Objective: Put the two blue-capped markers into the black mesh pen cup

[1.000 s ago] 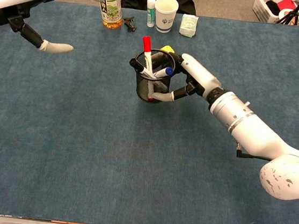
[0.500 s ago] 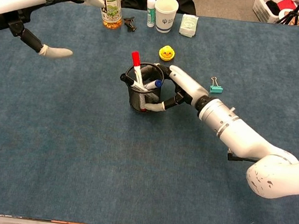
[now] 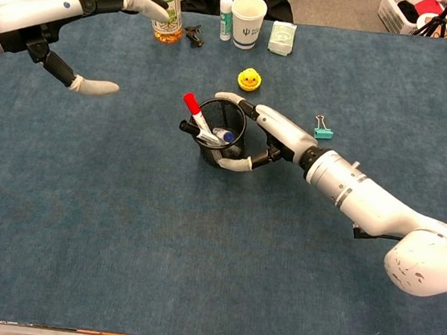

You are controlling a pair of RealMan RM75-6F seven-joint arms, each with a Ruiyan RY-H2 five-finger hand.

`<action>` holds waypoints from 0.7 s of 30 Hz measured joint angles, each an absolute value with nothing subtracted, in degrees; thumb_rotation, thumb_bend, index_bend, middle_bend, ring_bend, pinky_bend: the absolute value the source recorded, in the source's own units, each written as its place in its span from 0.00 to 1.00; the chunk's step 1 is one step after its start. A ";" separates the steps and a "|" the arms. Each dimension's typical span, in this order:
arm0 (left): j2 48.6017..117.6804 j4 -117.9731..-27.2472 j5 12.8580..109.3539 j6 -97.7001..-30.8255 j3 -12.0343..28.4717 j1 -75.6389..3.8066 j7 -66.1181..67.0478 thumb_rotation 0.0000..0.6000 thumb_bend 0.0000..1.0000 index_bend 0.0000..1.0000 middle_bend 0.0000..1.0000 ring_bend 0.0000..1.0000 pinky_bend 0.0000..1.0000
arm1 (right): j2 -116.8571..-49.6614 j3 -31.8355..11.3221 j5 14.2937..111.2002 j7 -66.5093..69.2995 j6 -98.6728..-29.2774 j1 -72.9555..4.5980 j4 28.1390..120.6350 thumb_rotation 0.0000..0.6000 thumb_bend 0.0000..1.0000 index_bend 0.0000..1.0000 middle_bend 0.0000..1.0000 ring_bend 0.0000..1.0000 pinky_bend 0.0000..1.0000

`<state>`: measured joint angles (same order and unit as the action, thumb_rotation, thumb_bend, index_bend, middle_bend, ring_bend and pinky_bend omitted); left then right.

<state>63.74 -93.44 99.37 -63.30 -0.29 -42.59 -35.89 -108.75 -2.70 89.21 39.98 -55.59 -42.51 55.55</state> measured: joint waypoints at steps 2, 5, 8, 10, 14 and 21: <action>63.89 -93.41 99.33 -63.26 -0.34 -42.68 -35.89 1.00 0.27 0.13 0.05 0.00 0.04 | -108.26 -2.62 89.16 39.73 -55.65 -42.37 56.07 0.78 0.14 0.00 0.03 0.00 0.00; 64.06 -93.38 99.35 -63.24 -0.45 -42.79 -35.80 1.00 0.27 0.14 0.05 0.00 0.04 | -107.69 -2.45 88.97 39.41 -55.76 -42.01 56.73 0.78 0.13 0.00 0.02 0.00 0.00; 64.02 -93.42 99.36 -63.18 -0.50 -42.92 -35.69 1.00 0.27 0.14 0.05 0.00 0.04 | -107.09 -2.27 88.94 39.18 -56.16 -41.63 57.29 0.78 0.13 0.00 0.02 0.00 0.00; 63.97 -93.50 99.31 -63.13 -0.50 -43.01 -35.64 1.00 0.27 0.14 0.05 0.00 0.04 | -106.38 -2.12 89.00 38.84 -56.72 -41.29 57.99 0.78 0.13 0.00 0.02 0.00 0.00; 64.04 -93.74 99.20 -63.10 -0.42 -43.23 -35.64 1.00 0.27 0.14 0.05 0.00 0.04 | -105.24 -1.93 88.95 37.35 -57.25 -40.72 59.10 0.78 0.11 0.00 0.01 0.00 0.00; 64.00 -94.02 99.41 -63.03 -0.65 -43.41 -35.23 1.00 0.27 0.14 0.05 0.00 0.04 | -102.61 -2.03 87.71 33.92 -58.18 -39.03 61.80 0.78 0.07 0.00 0.00 0.00 0.00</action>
<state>64.00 -94.02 99.41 -63.03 -0.65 -43.41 -35.23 -102.61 -2.03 87.71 33.92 -58.18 -39.03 61.80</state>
